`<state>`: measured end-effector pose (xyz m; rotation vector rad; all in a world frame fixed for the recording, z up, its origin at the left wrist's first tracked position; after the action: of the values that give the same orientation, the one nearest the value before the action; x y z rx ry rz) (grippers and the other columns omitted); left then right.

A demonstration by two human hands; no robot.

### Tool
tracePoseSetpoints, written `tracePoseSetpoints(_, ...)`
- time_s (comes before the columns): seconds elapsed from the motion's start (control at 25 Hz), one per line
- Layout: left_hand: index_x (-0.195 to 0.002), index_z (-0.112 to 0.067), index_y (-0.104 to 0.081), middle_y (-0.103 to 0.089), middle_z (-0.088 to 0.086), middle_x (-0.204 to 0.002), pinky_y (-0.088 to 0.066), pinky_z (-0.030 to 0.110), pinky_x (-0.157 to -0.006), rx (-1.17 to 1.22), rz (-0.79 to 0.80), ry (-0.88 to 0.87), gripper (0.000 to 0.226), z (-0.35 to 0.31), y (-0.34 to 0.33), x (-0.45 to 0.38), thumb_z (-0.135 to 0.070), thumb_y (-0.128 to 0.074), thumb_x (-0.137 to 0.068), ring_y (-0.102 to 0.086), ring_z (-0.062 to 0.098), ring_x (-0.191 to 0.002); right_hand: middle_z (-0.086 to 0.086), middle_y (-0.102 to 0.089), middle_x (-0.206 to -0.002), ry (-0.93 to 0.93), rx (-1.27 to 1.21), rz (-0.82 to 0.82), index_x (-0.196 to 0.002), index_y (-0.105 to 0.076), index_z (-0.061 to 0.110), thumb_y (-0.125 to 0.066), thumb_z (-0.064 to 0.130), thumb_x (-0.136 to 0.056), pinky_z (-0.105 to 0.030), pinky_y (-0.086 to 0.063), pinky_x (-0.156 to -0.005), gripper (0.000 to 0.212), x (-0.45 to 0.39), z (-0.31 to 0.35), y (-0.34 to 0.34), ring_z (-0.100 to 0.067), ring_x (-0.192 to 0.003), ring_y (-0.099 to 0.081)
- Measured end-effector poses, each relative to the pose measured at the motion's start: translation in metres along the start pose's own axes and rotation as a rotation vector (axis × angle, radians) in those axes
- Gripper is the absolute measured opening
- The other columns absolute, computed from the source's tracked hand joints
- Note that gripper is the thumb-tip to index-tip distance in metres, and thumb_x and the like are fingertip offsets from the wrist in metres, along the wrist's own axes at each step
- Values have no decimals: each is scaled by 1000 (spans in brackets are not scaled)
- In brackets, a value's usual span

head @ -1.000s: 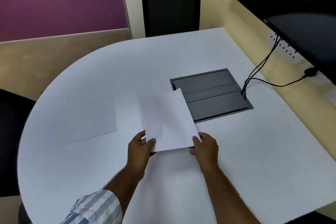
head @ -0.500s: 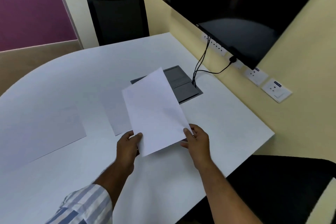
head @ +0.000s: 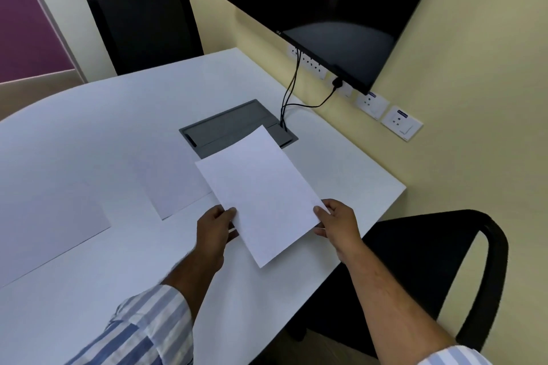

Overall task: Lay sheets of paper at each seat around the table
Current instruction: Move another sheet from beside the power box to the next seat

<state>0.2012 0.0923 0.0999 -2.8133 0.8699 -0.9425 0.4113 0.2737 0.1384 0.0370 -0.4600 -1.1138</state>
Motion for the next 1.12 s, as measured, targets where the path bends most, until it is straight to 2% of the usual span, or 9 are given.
tracePoseSetpoints(0.12,-79,-8,-65,-76,22,-103,-65,40,-77,-113,66,58,16,16,-18,1,-8,-68,-95,-75,29,-87,-6,-76,-99,-14,35,-22,-98,-76,14,-63,11,-101,-34,-65,-70,13,-14,-6,12,-20,-76,-70)
tracePoseSetpoints(0.2,-88,-1,-68,-74,26,-103,-66,40,-74,-173,72,57,6,29,-32,-1,-5,-69,-93,-74,31,-87,-6,-76,-96,-23,64,-20,-96,-76,13,-64,10,-100,-34,-64,-69,13,-27,-11,18,-20,-74,-69)
tracePoseSetpoints(0.32,-87,7,-64,-75,18,-95,-64,36,-65,-197,0,52,8,42,-48,-11,0,-68,-90,-75,35,-87,-7,-75,-94,-54,101,-23,-94,-75,10,-65,9,-99,-33,-63,-65,12,-51,-20,26,-21,-70,-68)
tracePoseSetpoints(0.4,-77,-1,-62,-72,16,-88,-62,35,-64,-204,-53,45,14,47,-63,-23,0,-70,-88,-72,33,-82,-8,-76,-95,-71,132,-14,-92,-75,10,-66,9,-98,-36,-65,-67,11,-75,-25,34,-23,-72,-71)
tracePoseSetpoints(0.48,-87,-5,-68,-73,15,-91,-61,36,-65,-205,-101,52,9,53,-78,-37,-3,-77,-84,-70,31,-79,-10,-77,-97,-84,167,-14,-92,-75,10,-68,10,-97,-40,-66,-69,9,-102,-30,43,-27,-75,-73)
tracePoseSetpoints(0.6,-114,-10,-69,-77,14,-102,-59,34,-63,-199,-140,77,38,67,-99,-54,-7,-84,-79,-74,30,-83,-11,-76,-98,-85,211,-22,-93,-75,9,-69,11,-96,-38,-65,-66,7,-136,-44,57,-27,-72,-73)
tracePoseSetpoints(0.84,-129,-13,-60,-75,15,-108,-63,37,-67,-195,-206,124,58,96,-146,-77,3,-80,-78,-76,33,-90,-13,-76,-93,-114,267,9,-84,-73,10,-67,10,-94,-53,-66,-76,12,-201,-81,80,-25,-70,-70)
tracePoseSetpoints(1.0,-123,-16,-55,-76,13,-91,-66,45,-76,-335,-222,71,57,107,-153,-85,1,-81,-75,-73,27,-74,-17,-75,-97,-138,270,7,-85,-73,8,-67,11,-94,-52,-66,-76,11,-221,-108,83,-25,-72,-67)
tracePoseSetpoints(1.12,-104,-16,-57,-70,9,-81,-64,53,-79,-401,-217,24,43,116,-153,-90,-1,-81,-71,-67,25,-65,-16,-75,-92,-157,276,-7,-84,-73,13,-68,13,-94,-58,-63,-78,11,-229,-121,81,-25,-68,-66)
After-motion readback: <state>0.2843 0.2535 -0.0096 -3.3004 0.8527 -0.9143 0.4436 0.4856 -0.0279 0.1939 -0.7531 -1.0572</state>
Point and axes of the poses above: each hand's wrist, its own x-axis away from the middle knuckle, its own y-axis out of the back of the hand, z = x × y, the point moved 2 cm from there along -x, towards the middle knuckle
